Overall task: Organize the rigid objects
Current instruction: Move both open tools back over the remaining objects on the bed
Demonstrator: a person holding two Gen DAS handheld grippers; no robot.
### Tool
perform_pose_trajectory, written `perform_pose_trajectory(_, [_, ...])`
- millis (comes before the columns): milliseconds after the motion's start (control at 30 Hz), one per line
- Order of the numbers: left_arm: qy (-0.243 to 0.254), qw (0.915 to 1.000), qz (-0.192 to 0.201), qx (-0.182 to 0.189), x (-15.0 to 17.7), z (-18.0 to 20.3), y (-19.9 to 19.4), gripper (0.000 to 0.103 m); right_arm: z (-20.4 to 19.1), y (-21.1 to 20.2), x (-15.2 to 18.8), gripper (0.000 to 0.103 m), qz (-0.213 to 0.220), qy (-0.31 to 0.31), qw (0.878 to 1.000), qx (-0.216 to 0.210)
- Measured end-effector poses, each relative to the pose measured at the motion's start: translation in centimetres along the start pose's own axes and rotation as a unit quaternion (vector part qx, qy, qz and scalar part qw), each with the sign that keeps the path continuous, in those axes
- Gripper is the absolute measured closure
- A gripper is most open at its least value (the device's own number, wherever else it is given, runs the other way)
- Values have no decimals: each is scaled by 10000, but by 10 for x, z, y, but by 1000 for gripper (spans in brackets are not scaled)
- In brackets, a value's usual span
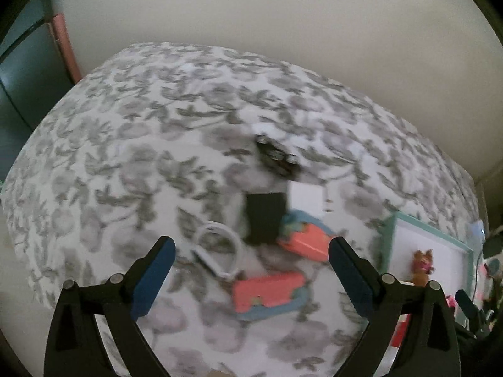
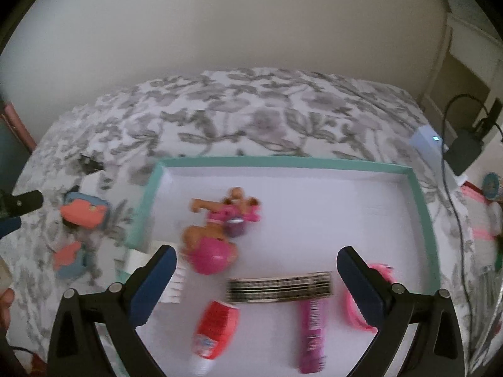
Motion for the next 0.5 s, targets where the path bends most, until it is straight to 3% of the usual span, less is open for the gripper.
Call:
perform_pose_trajectory(300, [-385,9990,107,-185,-11,-54,2,5,-70,12,-4,0,-85,-431,9982,-396])
perform_pose_trajectory(500, [-491,9984,-83,-279,-8,-79,13,5,-103,24,-1,0,-210,-687,9962,-500])
Point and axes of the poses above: each gripper's, at about its wrist camera, not at the fingertips, and y roughly the way its jaws point, z to its right, x to its underside, the point moved 7 cm from there along y, roughly the way its jaws point, and after that the axes turned 13 degrees about -x, right-handed, at the moved point
